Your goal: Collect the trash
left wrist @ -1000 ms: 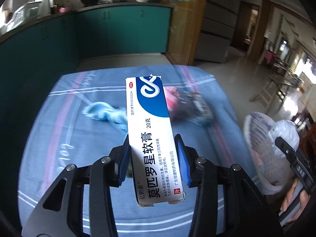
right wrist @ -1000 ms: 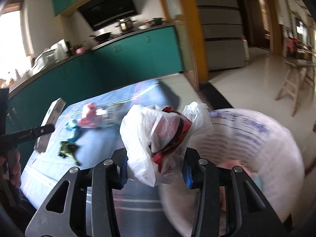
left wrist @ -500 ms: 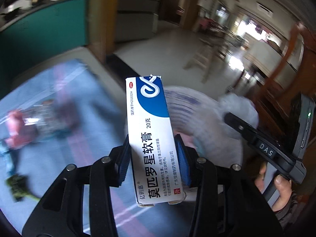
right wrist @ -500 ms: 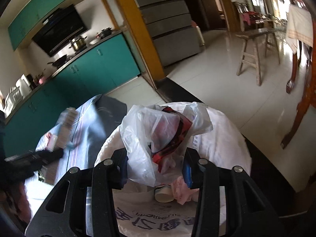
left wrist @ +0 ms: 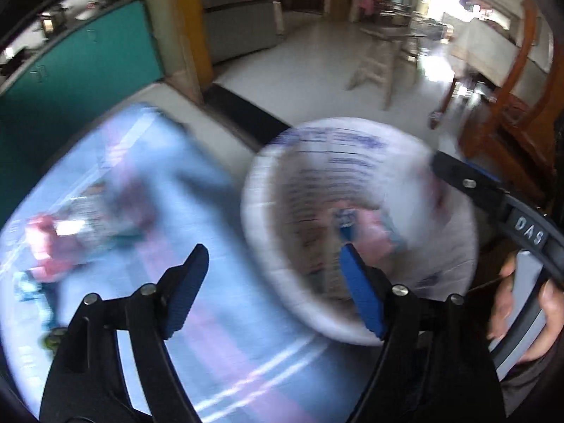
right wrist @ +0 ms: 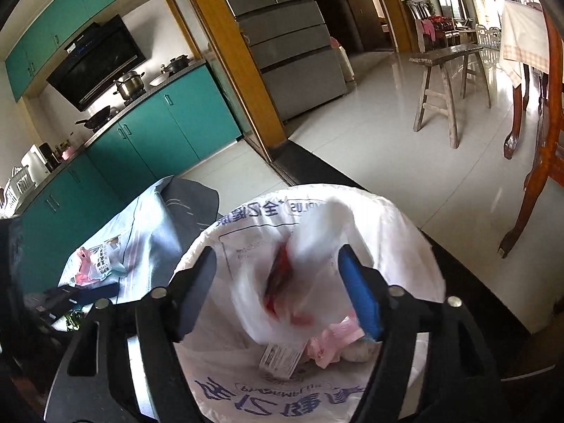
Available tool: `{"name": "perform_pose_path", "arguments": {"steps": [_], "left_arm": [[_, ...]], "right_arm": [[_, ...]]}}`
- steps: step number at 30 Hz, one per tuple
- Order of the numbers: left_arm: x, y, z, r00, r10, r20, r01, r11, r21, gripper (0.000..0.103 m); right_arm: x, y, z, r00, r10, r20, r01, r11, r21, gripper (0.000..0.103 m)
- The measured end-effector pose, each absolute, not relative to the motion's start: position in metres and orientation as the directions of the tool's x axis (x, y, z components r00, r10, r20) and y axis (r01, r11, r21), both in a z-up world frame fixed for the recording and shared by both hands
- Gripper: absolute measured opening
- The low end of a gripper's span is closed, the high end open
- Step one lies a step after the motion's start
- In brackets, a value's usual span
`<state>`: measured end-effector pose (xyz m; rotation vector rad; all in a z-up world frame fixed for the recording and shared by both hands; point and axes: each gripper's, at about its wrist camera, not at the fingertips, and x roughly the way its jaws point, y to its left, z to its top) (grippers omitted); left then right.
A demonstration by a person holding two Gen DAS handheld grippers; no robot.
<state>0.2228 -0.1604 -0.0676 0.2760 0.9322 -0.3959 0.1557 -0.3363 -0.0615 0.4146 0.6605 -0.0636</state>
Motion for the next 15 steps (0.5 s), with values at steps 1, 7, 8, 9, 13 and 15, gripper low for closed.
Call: {"name": "perform_pose_path", "arguments": {"steps": [1, 7, 8, 9, 13, 15], "left_arm": [[0.226, -0.141, -0.062, 0.557, -0.173, -0.812, 0.409, 0.908, 0.087, 0.080], [0.243, -0.021, -0.038, 0.662, -0.011, -0.749, 0.122, 0.988, 0.093, 0.086], [0.247, 0.003, -0.035, 0.662, 0.017, -0.749, 0.062, 0.995, 0.077, 0.086], [0.249, 0.017, -0.032, 0.663, 0.029, -0.748, 0.032, 0.997, 0.067, 0.086], [0.252, 0.087, -0.025, 0.695, 0.093, -0.713, -0.113, 0.993, 0.019, 0.090], [0.252, 0.109, -0.029, 0.685, 0.126, -0.717, -0.163, 0.987, 0.017, 0.090]], "right_arm": [[0.158, -0.333, -0.061, 0.790, 0.078, -0.609, 0.182, 0.918, 0.353, 0.073], [0.185, -0.285, -0.062, 0.765, 0.144, -0.627, 0.089, 0.942, 0.325, 0.076], [0.194, -0.270, -0.062, 0.751, 0.165, -0.640, 0.061, 0.947, 0.316, 0.076], [0.202, -0.257, -0.061, 0.738, 0.183, -0.649, 0.037, 0.950, 0.311, 0.076], [0.248, -0.193, -0.053, 0.672, 0.330, -0.663, -0.134, 0.935, 0.329, 0.077], [0.274, -0.161, -0.049, 0.632, 0.387, -0.672, -0.201, 0.919, 0.340, 0.079]]}}
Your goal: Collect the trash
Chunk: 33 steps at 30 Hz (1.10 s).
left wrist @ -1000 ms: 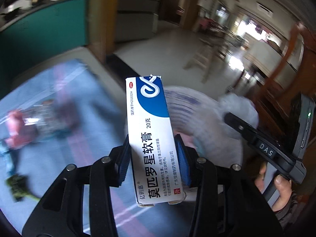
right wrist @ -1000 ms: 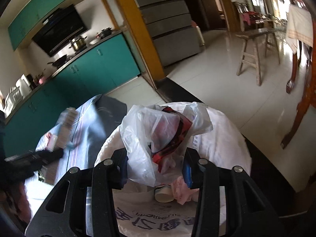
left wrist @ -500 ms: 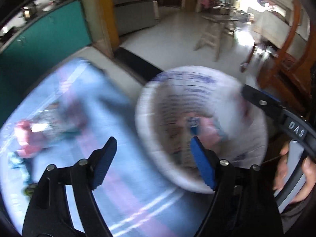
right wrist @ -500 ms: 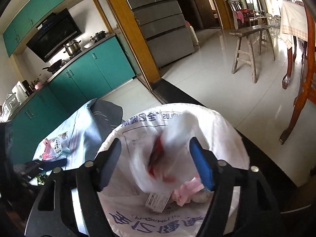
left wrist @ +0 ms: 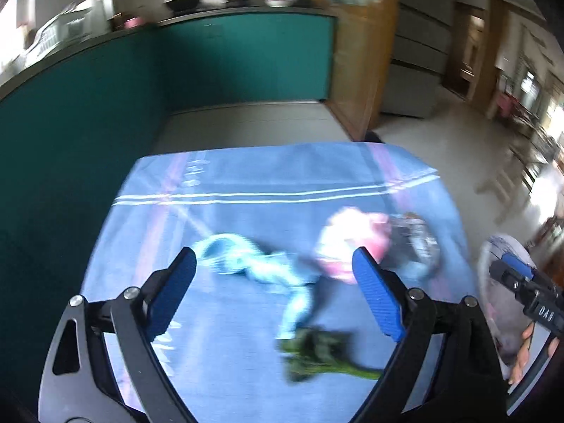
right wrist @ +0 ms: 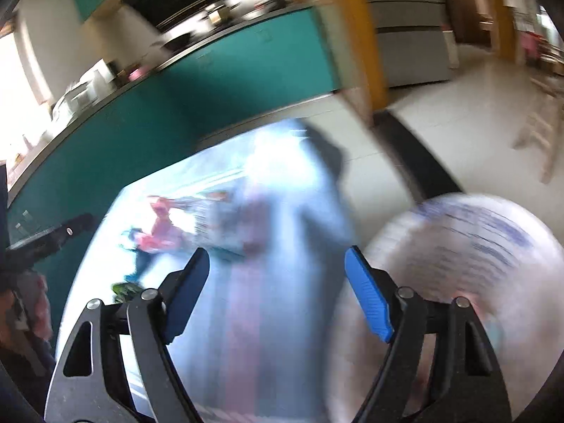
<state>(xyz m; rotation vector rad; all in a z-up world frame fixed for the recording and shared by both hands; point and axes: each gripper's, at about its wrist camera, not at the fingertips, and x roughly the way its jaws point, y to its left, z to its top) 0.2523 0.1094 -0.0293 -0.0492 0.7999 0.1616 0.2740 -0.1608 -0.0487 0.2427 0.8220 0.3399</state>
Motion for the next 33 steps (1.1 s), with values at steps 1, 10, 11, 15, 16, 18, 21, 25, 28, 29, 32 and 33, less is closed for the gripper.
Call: {"name": "perform_pose_path", "arguments": {"steps": [1, 10, 11, 15, 16, 18, 21, 25, 28, 29, 32, 33], "left_arm": [[0.251, 0.117, -0.031, 0.679, 0.127, -0.723, -0.170, 0.985, 0.014, 0.090], [0.247, 0.164, -0.044, 0.642, 0.172, -0.747, -0.248, 0.969, 0.010, 0.090], [0.245, 0.168, -0.046, 0.639, 0.171, -0.750, -0.258, 0.966, 0.000, 0.090], [0.240, 0.176, -0.049, 0.630, 0.174, -0.757, -0.273, 0.962, -0.007, 0.090], [0.239, 0.177, -0.049, 0.629, 0.178, -0.757, -0.278, 0.961, -0.006, 0.090], [0.239, 0.179, -0.049, 0.627, 0.178, -0.759, -0.287, 0.958, -0.012, 0.090], [0.240, 0.178, -0.049, 0.632, 0.136, -0.763, -0.277, 0.959, -0.059, 0.090], [0.239, 0.168, -0.051, 0.634, 0.088, -0.768, -0.245, 0.965, -0.092, 0.090], [0.241, 0.159, -0.053, 0.631, 0.094, -0.770, -0.237, 0.969, -0.075, 0.090], [0.241, 0.158, -0.053, 0.630, 0.094, -0.771, -0.235, 0.969, -0.074, 0.090], [0.240, 0.154, -0.053, 0.629, 0.086, -0.773, -0.229, 0.970, -0.079, 0.090], [0.240, 0.153, -0.054, 0.628, 0.080, -0.774, -0.224, 0.971, -0.082, 0.090]], "right_arm": [[0.282, -0.150, -0.047, 0.619, 0.400, -0.676, -0.220, 0.915, 0.340, 0.079], [0.325, -0.066, -0.066, 0.507, 0.427, -0.748, -0.320, 0.900, 0.296, 0.080], [0.325, -0.062, -0.068, 0.515, 0.410, -0.753, -0.321, 0.907, 0.274, 0.080], [0.320, -0.056, -0.073, 0.519, 0.397, -0.757, -0.340, 0.908, 0.243, 0.080], [0.319, -0.057, -0.074, 0.509, 0.412, -0.756, -0.344, 0.902, 0.260, 0.080], [0.320, -0.059, -0.076, 0.503, 0.417, -0.757, -0.343, 0.900, 0.268, 0.080], [0.317, -0.062, -0.076, 0.497, 0.432, -0.753, -0.345, 0.894, 0.285, 0.080], [0.310, -0.071, -0.076, 0.488, 0.463, -0.740, -0.347, 0.881, 0.322, 0.069], [0.307, -0.074, -0.075, 0.481, 0.476, -0.736, -0.349, 0.874, 0.338, 0.050], [0.306, -0.075, -0.074, 0.485, 0.477, -0.733, -0.351, 0.874, 0.336, 0.048], [0.300, -0.076, -0.070, 0.506, 0.474, -0.720, -0.359, 0.875, 0.324, 0.047], [0.298, -0.076, -0.069, 0.507, 0.478, -0.717, -0.363, 0.873, 0.326, 0.047]]}}
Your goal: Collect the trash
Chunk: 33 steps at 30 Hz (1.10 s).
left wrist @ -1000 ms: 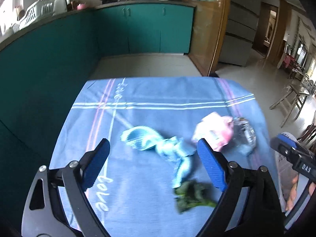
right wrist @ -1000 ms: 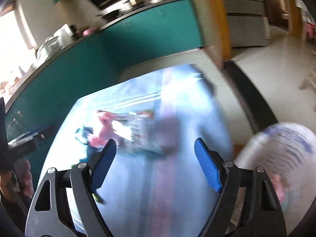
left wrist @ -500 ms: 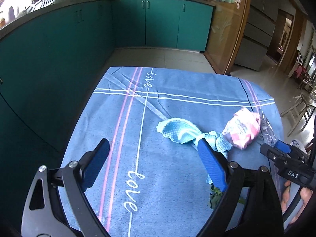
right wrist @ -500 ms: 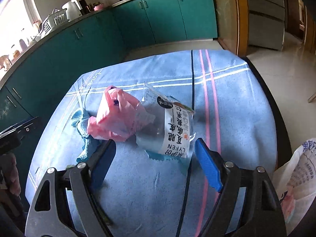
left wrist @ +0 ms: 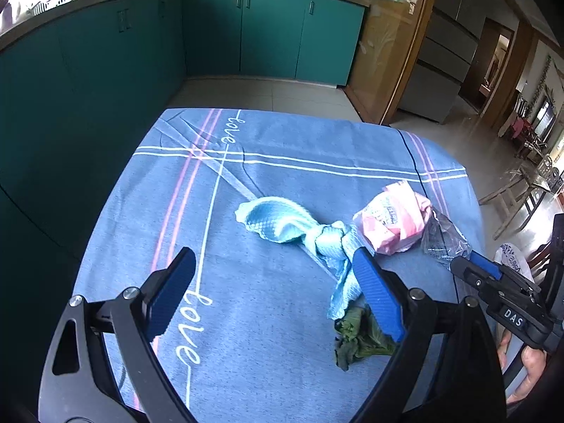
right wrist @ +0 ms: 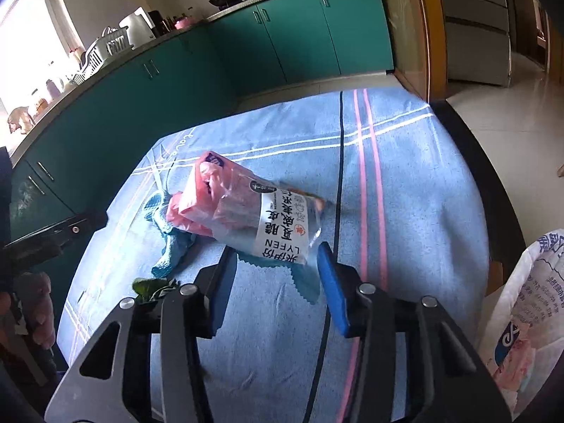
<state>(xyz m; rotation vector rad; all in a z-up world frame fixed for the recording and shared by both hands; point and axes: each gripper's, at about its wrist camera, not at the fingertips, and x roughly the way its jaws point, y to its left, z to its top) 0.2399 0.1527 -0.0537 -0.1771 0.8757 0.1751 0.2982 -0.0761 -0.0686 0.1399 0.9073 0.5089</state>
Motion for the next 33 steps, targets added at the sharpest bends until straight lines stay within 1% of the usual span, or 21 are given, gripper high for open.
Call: {"name": "perform_pose_path", "arguments": {"steps": [7, 11, 14, 20, 29, 31, 33], "left_arm": [[0.240, 0.149, -0.058, 0.618, 0.078, -0.782, -0.203, 0.977, -0.063, 0.090], [0.239, 0.151, -0.058, 0.616, 0.079, -0.784, -0.211, 0.975, -0.068, 0.091], [0.240, 0.153, -0.058, 0.616, 0.079, -0.784, -0.221, 0.972, -0.075, 0.094], [0.243, 0.157, -0.063, 0.605, 0.073, -0.793, -0.236, 0.968, -0.091, 0.094], [0.246, 0.160, -0.062, 0.605, 0.071, -0.793, -0.254, 0.961, -0.107, 0.095], [0.247, 0.162, -0.061, 0.606, 0.059, -0.793, -0.259, 0.958, -0.126, 0.097], [0.248, 0.164, -0.061, 0.605, 0.044, -0.795, -0.264, 0.953, -0.148, 0.097]], "right_arm": [[0.271, -0.090, -0.061, 0.524, 0.501, -0.689, -0.402, 0.859, 0.319, 0.047], [0.261, -0.097, -0.063, 0.512, 0.508, -0.693, -0.423, 0.851, 0.311, 0.047], [0.254, -0.101, -0.062, 0.505, 0.513, -0.694, -0.442, 0.844, 0.303, 0.047], [0.244, -0.110, -0.059, 0.518, 0.521, -0.679, -0.454, 0.840, 0.298, 0.047], [0.238, -0.106, -0.060, 0.490, 0.534, -0.688, -0.486, 0.823, 0.292, 0.048], [0.237, -0.104, -0.061, 0.480, 0.543, -0.689, -0.501, 0.814, 0.294, 0.051], [0.236, -0.102, -0.061, 0.473, 0.552, -0.686, -0.509, 0.807, 0.299, 0.060]]}}
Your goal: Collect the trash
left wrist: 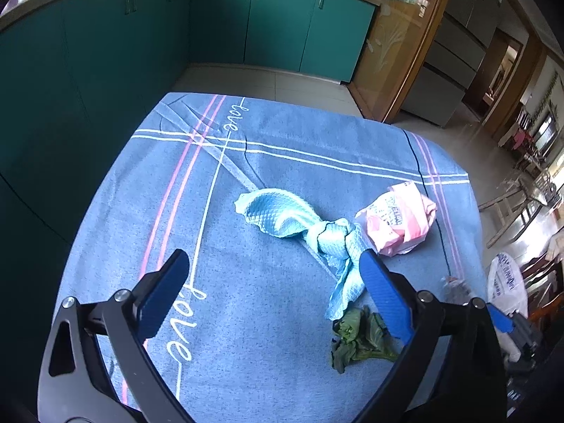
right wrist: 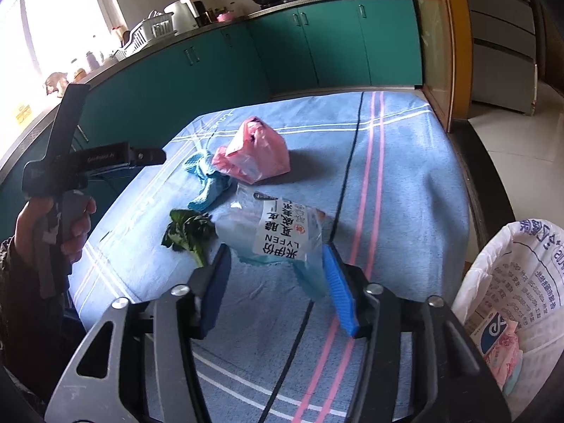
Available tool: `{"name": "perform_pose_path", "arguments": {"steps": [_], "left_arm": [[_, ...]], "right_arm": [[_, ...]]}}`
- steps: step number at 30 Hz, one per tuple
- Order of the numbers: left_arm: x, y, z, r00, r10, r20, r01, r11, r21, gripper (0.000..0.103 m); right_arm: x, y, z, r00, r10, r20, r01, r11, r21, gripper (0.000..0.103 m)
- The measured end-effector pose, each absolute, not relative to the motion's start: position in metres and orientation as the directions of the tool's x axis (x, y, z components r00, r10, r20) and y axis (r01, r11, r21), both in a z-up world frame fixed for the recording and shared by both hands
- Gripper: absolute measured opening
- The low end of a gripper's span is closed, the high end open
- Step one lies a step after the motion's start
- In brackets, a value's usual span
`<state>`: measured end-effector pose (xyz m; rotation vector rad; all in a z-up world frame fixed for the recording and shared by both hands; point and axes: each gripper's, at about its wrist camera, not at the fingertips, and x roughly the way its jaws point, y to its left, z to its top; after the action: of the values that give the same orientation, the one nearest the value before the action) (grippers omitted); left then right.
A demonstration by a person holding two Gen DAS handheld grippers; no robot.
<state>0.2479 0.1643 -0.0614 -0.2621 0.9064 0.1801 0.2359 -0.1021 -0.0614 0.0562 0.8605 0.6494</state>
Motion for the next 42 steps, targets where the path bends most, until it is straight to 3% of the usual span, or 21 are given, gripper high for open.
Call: {"name": "perform_pose_path", "arguments": {"steps": [6, 42], "left_arm": [[0.251, 0.163, -0.066, 0.590, 0.015, -0.807, -0.261, 0.950, -0.173, 0.097], [0.264, 0.154, -0.065, 0.592, 0.044, -0.805, -0.244, 0.962, -0.126, 0.098]], "right_arm": [[0.236, -0.101, -0.062, 0.476, 0.559, -0.679, -0.510, 0.805, 0.304, 0.072], [0.238, -0.090, -0.069, 0.478, 0.529, -0.701, -0.498, 0.821, 0.280, 0.076]]}}
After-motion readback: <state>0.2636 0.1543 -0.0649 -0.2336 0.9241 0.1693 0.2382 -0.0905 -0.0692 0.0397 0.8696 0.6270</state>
